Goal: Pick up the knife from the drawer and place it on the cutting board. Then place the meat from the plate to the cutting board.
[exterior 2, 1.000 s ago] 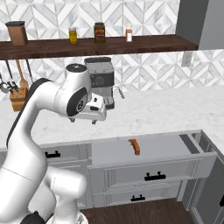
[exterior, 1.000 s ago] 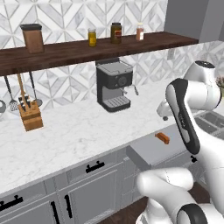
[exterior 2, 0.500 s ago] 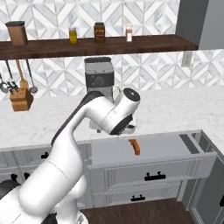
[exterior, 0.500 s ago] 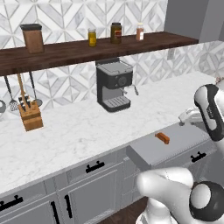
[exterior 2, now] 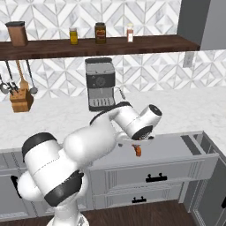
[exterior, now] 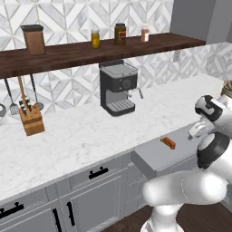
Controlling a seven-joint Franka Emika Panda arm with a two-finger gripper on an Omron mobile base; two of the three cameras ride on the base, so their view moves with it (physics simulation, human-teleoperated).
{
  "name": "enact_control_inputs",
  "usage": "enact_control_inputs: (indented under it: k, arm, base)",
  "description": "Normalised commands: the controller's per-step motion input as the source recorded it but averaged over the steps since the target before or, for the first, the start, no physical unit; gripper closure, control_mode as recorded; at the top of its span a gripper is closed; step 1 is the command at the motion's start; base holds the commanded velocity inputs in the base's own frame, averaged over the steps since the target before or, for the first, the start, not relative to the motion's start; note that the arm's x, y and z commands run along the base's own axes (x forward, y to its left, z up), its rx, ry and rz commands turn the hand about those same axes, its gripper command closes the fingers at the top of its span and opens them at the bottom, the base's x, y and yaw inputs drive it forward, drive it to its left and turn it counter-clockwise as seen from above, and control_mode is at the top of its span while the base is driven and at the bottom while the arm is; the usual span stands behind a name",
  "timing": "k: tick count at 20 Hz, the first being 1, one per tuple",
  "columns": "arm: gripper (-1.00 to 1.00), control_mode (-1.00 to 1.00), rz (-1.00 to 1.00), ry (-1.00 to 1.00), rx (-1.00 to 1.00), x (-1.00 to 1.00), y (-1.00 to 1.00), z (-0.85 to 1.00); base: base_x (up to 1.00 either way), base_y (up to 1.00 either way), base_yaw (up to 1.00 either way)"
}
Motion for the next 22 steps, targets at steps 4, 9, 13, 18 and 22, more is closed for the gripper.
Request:
enact_control_inputs:
  k: [4,9,13,18,22]
  arm:
    - [-1.0,-1.0,0.0,0.12,-0.09,0.84,-0.24,-0.82]
    - [-1.0,-1.0,-0.02,0.01,-0.05,0.54,-0.01,-0.78]
    - [-1.0,-1.0,0.0,0.02,-0.01,0.48,-0.07,-0.64]
    - [-1.0,-1.0,0.0,0.0,0.0,0.15,-0.02,-0.45]
    - [-1.0,-1.0,0.0,0.0,0.0,0.0,-0.06,-0.39]
  base:
    - [0.0,0.0,0.0]
    - [0.0,0.0,0.0]
    - [0.0,0.0,0.0]
    - [0.0,0.0,0.0]
    - [0.0,0.0,0.0]
